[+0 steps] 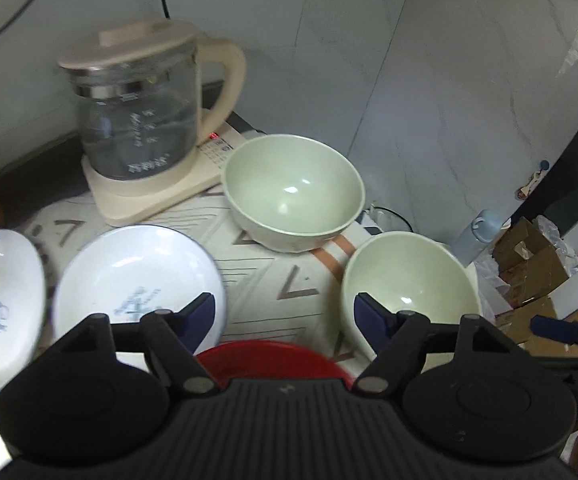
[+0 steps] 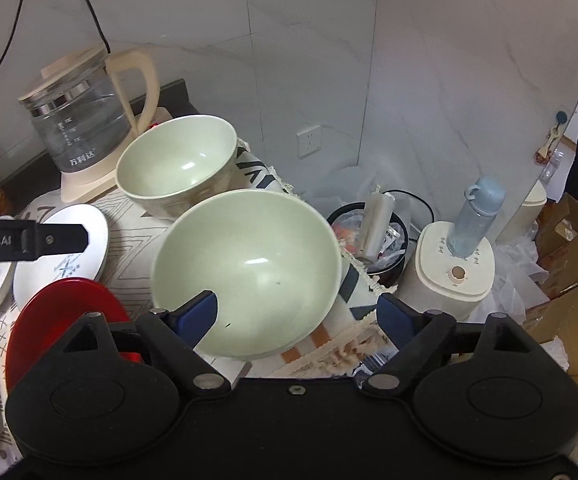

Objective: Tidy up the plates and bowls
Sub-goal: 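Move the left tool and right tool to the large pale green bowl's rim, then close the left gripper on the bowl rim while the right gripper also closes on it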

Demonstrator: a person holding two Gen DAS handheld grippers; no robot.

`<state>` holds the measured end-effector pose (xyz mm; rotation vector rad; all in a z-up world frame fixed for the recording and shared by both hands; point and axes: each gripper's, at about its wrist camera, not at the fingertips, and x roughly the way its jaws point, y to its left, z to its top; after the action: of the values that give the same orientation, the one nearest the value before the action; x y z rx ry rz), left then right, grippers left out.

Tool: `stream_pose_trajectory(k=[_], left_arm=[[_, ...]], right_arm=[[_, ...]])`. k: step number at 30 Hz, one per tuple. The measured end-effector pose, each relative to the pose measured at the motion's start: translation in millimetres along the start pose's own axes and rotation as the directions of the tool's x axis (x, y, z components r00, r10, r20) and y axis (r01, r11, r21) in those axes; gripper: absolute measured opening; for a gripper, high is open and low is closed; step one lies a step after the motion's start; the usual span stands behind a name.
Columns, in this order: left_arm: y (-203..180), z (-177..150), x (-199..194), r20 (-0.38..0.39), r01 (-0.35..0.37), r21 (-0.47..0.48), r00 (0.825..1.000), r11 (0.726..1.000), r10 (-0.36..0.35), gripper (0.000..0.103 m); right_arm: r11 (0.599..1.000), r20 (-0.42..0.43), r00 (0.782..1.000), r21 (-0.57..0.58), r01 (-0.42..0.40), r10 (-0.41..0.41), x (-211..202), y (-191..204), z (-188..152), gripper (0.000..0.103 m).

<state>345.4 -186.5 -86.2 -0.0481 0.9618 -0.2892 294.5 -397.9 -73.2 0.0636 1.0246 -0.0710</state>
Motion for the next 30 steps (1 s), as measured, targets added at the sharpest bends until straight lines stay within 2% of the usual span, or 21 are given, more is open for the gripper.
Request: stream_pose_trajectory(k=[6,11,13,16,24,27,30], left_arm=[[-16,10,30,-0.057,0.002,-0.01,0.998,1.0,-0.002,0.071],[-27,18,54,-0.08,0.001,-0.029,0.997,1.0,-0.003,0.063],[-32,19,62,-0.094,0.0,-0.042,0.996,0.999,-0.004,0.059],[-39,21,74,-0.112,-0.007,-0.043,0.994,0.999,0.002,0.052],[-44,22,97,-0.155,-0.034,-0.057,0.988,0.998,0.025,0.044],[-43,20,105,-0.176,-0.05,-0.058,0.984,0.997,0.039,0.042],[-41,18,113,-0.199,-0.049,-0.066,0.979,0.997,0.035,0.034]], right_arm=[[0.999,-0.045,0.999,0.033,-0.004,0.005,28,-21,6,0.083],[0.999,-0.081,0.997,0.051,-0.006,0.01,45,-35,12,0.074],[0.998,-0.088,0.996,0.059,-0.014,0.019,49,-40,15,0.066],[0.997,-0.104,0.994,0.059,-0.038,0.045,55,-46,17,0.06],[0.997,-0.166,0.983,0.021,-0.078,0.08,78,-48,23,0.038],[0.996,-0.188,0.978,0.016,-0.089,0.09,85,-47,24,0.033],[0.995,-0.203,0.974,0.002,-0.098,0.097,90,-44,23,0.032]])
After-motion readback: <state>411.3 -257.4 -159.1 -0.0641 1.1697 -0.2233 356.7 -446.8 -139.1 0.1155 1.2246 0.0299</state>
